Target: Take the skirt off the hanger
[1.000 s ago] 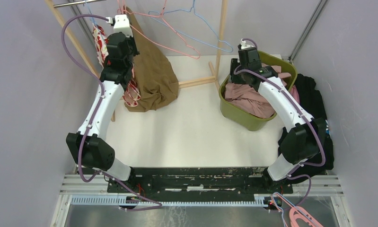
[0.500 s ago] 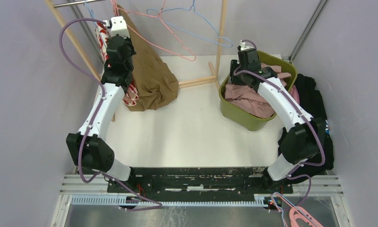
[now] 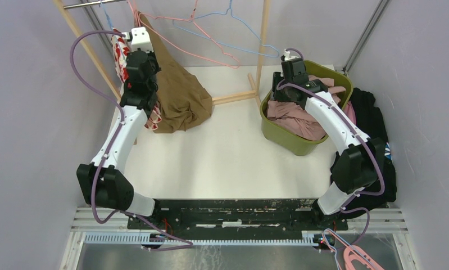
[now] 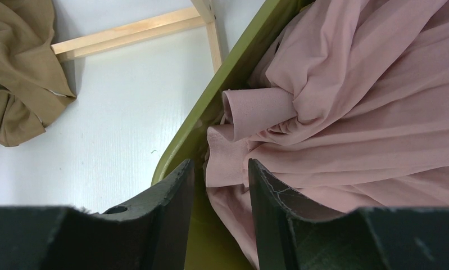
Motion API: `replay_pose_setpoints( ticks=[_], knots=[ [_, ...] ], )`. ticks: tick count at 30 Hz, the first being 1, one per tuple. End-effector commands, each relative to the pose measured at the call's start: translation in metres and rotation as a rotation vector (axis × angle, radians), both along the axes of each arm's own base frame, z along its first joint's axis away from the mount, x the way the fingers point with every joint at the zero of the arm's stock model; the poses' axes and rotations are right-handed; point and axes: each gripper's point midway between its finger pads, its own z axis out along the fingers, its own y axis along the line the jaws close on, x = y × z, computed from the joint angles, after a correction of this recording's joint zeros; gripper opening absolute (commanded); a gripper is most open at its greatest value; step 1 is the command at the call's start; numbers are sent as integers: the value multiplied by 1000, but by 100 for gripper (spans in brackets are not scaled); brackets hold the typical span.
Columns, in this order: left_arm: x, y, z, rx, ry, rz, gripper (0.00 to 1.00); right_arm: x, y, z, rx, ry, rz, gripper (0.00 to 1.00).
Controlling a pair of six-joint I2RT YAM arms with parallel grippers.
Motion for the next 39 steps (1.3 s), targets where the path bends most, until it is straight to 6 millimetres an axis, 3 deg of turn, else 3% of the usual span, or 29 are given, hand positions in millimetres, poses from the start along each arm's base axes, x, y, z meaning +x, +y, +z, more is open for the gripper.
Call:
replay_pose_setpoints(
  ticks=[1,10,15,19,23,28,36,39],
  knots=[
    [-22,2,55,-50,-186,-16,3,5,3,14,13,-46,6,46],
    [-24,-6,-23,-92,35,-50,3,-7,-1,31,-2,-73,33,48],
    [-26,-19,-41,-143,113,-111,3,-19,-7,49,-22,-105,58,50],
    [-35,-50,-56,-201,234,-264,3,-31,-8,67,-26,-140,101,50],
    [-59,-76,-61,-211,334,-422,3,-49,1,88,12,-176,179,50],
    [-96,-97,-64,-237,403,-568,3,-73,21,91,-5,-176,321,50],
    [-156,-137,-77,-256,462,-867,3,-129,87,100,82,-161,628,50],
    [-177,-151,-83,-253,502,-957,3,-143,102,99,95,-158,695,49]
  ],
)
